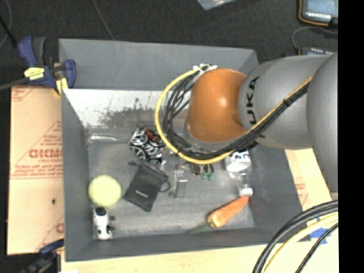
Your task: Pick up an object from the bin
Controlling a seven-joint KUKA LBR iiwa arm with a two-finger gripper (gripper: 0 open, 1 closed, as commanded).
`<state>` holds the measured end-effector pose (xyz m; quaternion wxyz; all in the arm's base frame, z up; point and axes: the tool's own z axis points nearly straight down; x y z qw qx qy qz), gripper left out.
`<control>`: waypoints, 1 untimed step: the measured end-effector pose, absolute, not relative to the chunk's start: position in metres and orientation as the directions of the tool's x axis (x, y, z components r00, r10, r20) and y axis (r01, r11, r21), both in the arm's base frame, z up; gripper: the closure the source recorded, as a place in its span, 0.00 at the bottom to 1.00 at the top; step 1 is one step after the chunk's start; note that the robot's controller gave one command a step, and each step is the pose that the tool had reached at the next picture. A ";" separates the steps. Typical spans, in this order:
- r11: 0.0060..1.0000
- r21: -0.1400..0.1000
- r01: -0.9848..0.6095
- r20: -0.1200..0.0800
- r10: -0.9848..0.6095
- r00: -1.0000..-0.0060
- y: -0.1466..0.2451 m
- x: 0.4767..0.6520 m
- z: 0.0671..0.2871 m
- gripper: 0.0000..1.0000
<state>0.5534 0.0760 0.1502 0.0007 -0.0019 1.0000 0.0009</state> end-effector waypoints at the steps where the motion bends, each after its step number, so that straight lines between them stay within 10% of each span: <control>1: 0.994 -0.001 -0.113 -0.004 -0.113 -0.994 0.081 0.558 0.142 0.00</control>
Offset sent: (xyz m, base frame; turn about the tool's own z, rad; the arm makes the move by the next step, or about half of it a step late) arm 0.0084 0.0401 -0.0654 -0.2804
